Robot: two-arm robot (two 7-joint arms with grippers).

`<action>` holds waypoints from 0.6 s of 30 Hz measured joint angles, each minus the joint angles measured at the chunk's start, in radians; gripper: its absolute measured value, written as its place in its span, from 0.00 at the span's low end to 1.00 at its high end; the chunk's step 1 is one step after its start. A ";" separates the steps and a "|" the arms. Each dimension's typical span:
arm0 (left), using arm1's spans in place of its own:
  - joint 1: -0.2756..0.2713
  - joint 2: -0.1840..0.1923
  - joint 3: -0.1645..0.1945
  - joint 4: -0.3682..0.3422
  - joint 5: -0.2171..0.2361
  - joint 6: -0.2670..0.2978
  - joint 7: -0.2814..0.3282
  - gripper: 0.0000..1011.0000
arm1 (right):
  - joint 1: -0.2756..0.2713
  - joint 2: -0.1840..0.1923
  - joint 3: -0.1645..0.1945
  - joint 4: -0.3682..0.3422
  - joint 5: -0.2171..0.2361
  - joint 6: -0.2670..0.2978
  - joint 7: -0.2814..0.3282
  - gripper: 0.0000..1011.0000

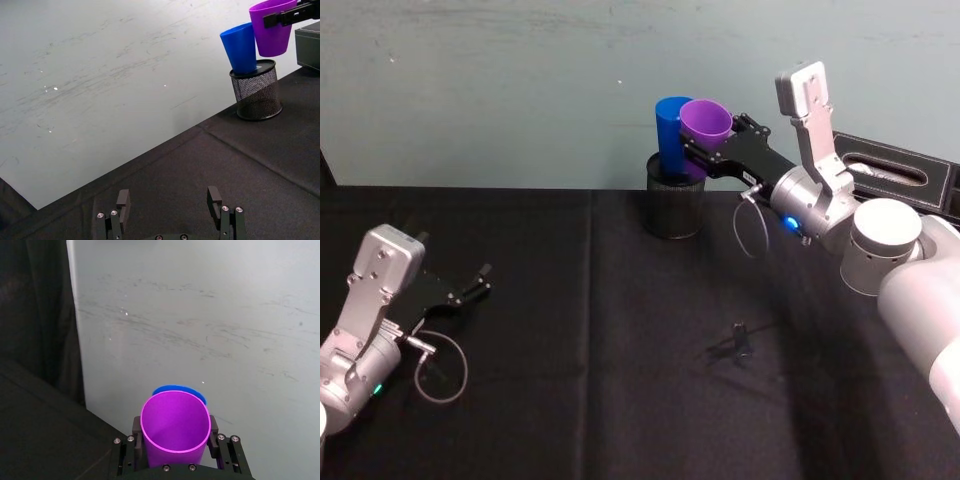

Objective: Pick up one cup with a gripper and tap it against the other cup.

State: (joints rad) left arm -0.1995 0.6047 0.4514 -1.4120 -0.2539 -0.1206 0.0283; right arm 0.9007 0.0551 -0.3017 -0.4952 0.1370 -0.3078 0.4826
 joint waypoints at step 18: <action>0.000 0.000 0.000 0.000 0.000 0.000 0.000 1.00 | -0.049 0.020 0.009 -0.099 0.004 0.041 0.012 0.73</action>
State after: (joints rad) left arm -0.1995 0.6047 0.4514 -1.4120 -0.2539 -0.1206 0.0283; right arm 0.8516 0.0751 -0.2931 -0.5941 0.1410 -0.2663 0.4949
